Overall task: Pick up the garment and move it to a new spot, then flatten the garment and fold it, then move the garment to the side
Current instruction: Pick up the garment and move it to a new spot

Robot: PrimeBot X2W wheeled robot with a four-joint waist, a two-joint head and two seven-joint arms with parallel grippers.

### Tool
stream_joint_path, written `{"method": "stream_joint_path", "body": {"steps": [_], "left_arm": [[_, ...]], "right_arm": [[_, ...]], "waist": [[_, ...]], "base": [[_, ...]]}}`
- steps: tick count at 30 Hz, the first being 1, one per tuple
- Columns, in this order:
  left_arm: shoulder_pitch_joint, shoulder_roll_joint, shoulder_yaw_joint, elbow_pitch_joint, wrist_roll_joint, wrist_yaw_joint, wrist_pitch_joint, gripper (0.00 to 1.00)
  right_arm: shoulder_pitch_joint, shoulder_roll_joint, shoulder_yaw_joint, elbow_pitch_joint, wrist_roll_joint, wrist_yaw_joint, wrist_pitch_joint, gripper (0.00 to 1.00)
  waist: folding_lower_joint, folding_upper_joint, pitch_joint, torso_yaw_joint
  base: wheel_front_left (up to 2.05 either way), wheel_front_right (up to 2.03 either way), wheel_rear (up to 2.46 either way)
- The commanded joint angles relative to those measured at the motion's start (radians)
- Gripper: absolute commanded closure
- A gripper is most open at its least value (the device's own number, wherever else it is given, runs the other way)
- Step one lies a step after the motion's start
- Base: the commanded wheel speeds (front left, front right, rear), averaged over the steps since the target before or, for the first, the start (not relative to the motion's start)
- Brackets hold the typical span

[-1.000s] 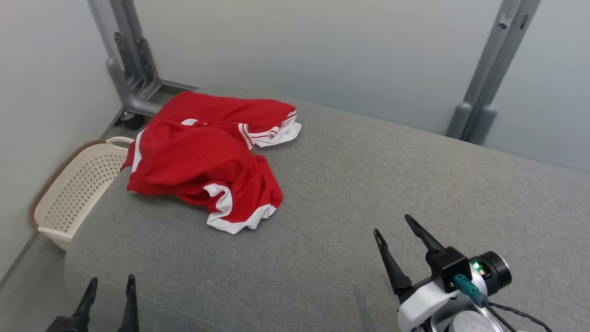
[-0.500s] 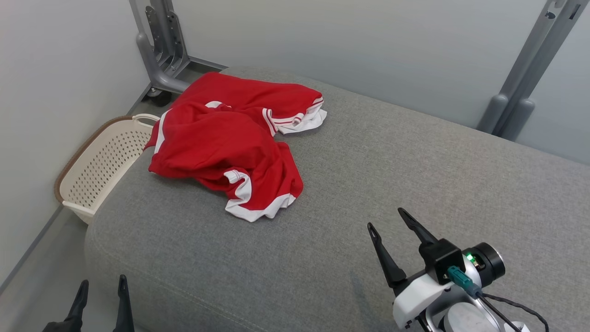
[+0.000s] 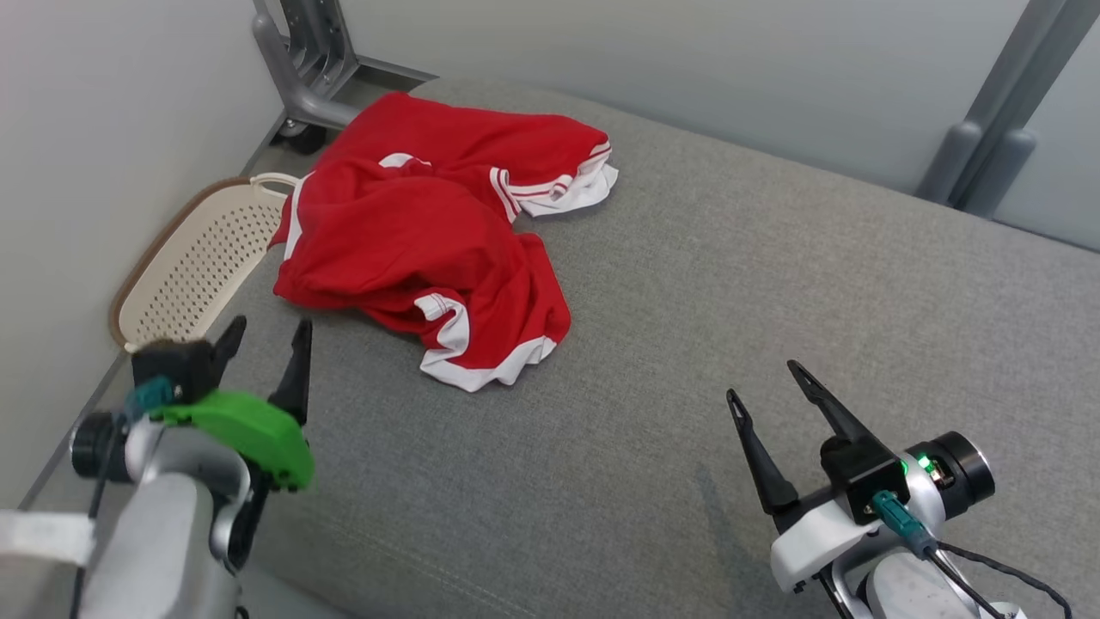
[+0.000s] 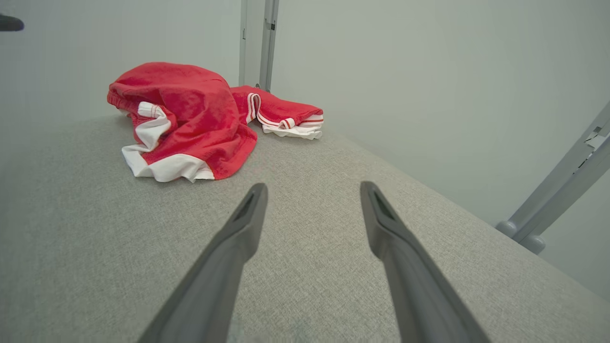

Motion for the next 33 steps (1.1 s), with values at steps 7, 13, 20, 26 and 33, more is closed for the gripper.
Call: {"method": "stream_joint_path", "body": {"steps": [7, 13, 20, 26, 33], "left_arm": [[-0.304, 0.086, -0.153, 0.17, -0.169, -0.001, 0.186, 0.0], [-0.429, 0.163, -0.297, 0.28, -0.309, 0.0, 0.293, 0.0], [-0.48, 0.237, -0.411, 0.365, -0.437, 0.0, 0.309, 0.0], [-0.498, 0.275, -0.487, 0.455, -0.495, 0.0, 0.29, 0.0], [-0.473, 0.259, -0.562, 0.536, -0.55, -0.001, 0.26, 0.89]], "right_arm": [[-0.032, -0.036, 0.01, -0.029, -0.039, 0.0, -0.003, 0.0], [-0.058, -0.025, 0.024, -0.046, -0.051, 0.0, -0.003, 0.0], [-0.058, -0.011, 0.023, -0.091, -0.056, 0.0, -0.003, 0.0], [-0.016, 0.002, -0.012, -0.141, -0.074, 0.0, -0.003, 0.0], [0.0, 0.003, -0.046, -0.174, -0.088, 0.0, -0.003, 0.0]], "waist": [[0.0, 0.0086, 0.165, -0.071], [0.0, 0.0086, 0.218, -0.164], [0.0, 0.0086, 0.293, -0.267], [0.0, 0.0086, 0.348, -0.317], [0.0, 0.0086, 0.354, -0.34]], "base": [[0.0, 0.0, 0.0], [0.0, 0.0, 0.0], [0.0, 0.0, 0.0], [0.0, 0.0, 0.0], [0.0, 0.0, 0.0]]}}
